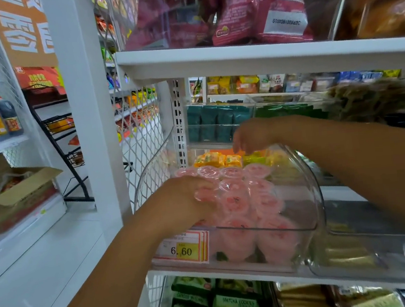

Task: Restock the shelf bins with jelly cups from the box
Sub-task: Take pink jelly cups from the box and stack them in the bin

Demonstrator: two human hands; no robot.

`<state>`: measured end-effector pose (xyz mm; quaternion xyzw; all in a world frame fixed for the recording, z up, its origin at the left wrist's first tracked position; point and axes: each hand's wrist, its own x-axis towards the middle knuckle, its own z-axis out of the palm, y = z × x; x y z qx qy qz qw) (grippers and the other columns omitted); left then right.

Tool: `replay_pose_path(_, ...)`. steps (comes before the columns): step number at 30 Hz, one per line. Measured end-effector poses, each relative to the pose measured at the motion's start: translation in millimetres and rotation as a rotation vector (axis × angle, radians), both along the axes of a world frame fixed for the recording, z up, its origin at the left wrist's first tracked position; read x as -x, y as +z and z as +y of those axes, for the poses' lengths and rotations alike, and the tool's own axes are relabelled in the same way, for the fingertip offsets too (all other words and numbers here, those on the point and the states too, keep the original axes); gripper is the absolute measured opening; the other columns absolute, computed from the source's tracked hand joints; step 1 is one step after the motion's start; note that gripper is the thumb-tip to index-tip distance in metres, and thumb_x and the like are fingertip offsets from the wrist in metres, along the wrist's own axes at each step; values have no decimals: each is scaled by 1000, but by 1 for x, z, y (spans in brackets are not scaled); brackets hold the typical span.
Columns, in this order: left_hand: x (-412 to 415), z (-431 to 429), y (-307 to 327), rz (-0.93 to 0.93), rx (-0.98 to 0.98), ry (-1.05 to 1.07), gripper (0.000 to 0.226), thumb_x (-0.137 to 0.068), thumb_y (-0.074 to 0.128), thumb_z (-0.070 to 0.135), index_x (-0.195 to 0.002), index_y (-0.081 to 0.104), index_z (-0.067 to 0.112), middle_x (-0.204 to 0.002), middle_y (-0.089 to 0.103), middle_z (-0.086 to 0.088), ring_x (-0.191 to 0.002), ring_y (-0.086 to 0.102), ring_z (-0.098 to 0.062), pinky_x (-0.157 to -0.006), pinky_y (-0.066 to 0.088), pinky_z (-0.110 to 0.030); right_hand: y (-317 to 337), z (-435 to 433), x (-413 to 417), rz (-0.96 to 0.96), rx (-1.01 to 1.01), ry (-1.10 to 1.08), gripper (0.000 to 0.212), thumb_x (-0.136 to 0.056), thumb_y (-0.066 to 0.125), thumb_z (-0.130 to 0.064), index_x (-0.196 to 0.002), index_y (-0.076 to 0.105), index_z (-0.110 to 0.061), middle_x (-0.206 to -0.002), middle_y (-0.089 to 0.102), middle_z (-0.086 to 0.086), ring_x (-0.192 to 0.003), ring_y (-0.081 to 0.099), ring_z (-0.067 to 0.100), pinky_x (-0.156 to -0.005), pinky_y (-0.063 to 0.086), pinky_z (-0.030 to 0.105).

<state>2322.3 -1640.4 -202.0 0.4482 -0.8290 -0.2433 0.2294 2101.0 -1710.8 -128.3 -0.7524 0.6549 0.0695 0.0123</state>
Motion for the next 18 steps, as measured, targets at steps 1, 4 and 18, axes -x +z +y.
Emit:
replay_pose_path(1, -1, 1, -1, 59, 56, 20, 36, -84, 70, 35, -119, 64, 40, -131, 55, 21, -94, 52, 6, -73, 34, -4, 8, 13, -2, -86, 77, 27, 36, -93, 54, -1, -124, 63, -14, -126, 61, 0, -110, 56, 16, -85, 41, 22)
replay_pose_path(4, -1, 9, 1, 227, 329, 87, 23, -90, 63, 33, -112, 68, 34, -120, 62, 16, -102, 55, 0, -89, 44, -17, 22, 64, -5, -362, 243, 123, 26, -95, 56, -11, -117, 66, -19, -109, 62, -11, -101, 59, 7, -95, 48, 27)
replay_pose_path(18, 53, 186, -220, -304, -274, -399, 26, -88, 55, 54, -104, 65, 36, -97, 67, 16, -86, 62, -2, -74, 54, -36, -275, 311, 55, -776, -765, -219, 16, -93, 62, -25, -107, 70, -20, -104, 69, 3, -102, 64, 20, -90, 52, 34)
